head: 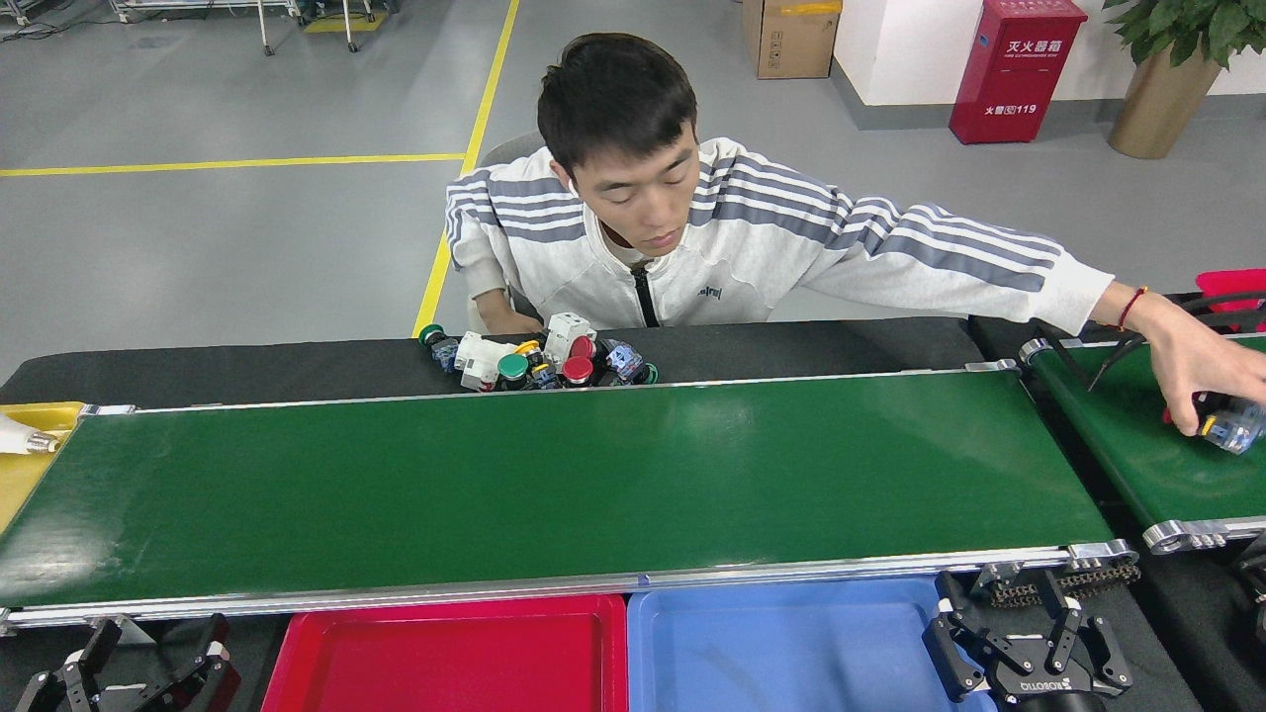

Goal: Pick switch part from conveyor to tray

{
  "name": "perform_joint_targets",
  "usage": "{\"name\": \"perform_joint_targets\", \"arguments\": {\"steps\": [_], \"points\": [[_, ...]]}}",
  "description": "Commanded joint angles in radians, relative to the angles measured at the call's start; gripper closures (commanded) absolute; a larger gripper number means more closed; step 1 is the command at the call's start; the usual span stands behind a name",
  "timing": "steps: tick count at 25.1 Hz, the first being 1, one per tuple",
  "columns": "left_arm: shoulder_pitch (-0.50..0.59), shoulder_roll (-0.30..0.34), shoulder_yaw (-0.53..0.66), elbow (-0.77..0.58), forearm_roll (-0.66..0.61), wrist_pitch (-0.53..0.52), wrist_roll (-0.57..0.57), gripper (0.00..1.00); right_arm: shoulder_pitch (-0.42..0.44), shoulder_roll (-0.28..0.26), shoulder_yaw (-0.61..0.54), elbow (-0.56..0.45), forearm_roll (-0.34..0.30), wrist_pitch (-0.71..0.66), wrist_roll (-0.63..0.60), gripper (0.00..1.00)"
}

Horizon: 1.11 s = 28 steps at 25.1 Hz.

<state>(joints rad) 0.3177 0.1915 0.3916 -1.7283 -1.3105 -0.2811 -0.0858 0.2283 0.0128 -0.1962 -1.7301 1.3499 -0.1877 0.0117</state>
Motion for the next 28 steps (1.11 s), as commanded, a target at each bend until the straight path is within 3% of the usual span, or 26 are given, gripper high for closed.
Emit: {"name": "perform_joint_targets", "arguments": {"steps": [1, 17, 28], "points": [[0.000, 0.002, 0.004, -0.013, -0.001, 0.002, 0.009, 0.00, -0.010, -0.008, -0.002, -0.009, -0.003, -0.004, -0.009, 0.00], [-0.005, 0.029, 0.001, -0.008, -0.018, 0.002, 0.012, 0.00, -0.038, -0.014, -0.002, -0.011, 0.005, 0.010, 0.004, 0.00], [-0.009, 0.026, 0.001, -0.010, -0.023, 0.000, 0.012, 0.00, -0.055, -0.039, -0.002, 0.007, 0.011, 0.013, 0.079, 0.00]]}}
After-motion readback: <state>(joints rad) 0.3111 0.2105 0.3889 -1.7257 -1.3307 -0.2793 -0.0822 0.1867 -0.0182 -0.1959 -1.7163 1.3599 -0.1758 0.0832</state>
